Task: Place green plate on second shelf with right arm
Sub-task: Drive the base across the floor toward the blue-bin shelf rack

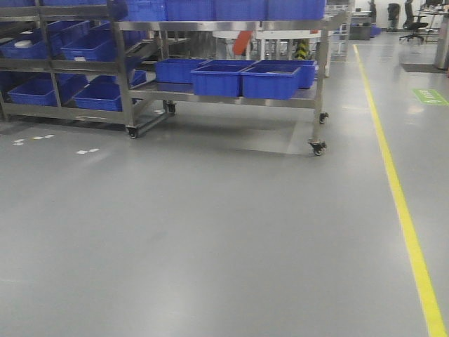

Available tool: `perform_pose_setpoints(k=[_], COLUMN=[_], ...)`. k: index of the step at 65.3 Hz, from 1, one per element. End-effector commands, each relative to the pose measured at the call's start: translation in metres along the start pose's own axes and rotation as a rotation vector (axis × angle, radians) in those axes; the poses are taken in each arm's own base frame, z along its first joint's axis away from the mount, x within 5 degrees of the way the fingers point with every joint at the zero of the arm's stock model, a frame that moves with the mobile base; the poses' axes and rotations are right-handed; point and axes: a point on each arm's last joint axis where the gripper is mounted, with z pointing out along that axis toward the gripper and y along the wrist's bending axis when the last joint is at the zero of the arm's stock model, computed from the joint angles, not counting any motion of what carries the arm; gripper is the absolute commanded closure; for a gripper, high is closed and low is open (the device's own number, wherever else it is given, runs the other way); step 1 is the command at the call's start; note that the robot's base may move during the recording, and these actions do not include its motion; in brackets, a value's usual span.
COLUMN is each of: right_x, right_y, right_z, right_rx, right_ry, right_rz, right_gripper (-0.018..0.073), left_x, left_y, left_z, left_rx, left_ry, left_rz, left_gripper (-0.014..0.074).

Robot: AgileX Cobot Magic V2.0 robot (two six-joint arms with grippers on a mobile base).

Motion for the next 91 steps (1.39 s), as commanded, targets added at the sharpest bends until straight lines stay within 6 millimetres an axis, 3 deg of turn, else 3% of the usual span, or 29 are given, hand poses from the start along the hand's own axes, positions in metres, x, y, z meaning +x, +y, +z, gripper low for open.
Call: perform_pose_setpoints(k=[1, 91], right_x=[-0.0171, -0.0166], right_y=[0.0000, -0.0003], right_z=[-0.0017, -0.0017], right_rx=[-0.010, -0.008], right_ry=[-0.110, -0.104], right_rz=[-0.023, -0.023], right_gripper=[0.0505, 0.0505], left_x=[0.0053, 0.0053], left_y=[0.0001, 0.0001], left_z=[-0.0006, -0.0006], left_rx=[0.000, 0.000], left_ry=[-0.057, -0.057], left_rz=[-0.010, -0.010], left_gripper=[0.0466, 0.0466])
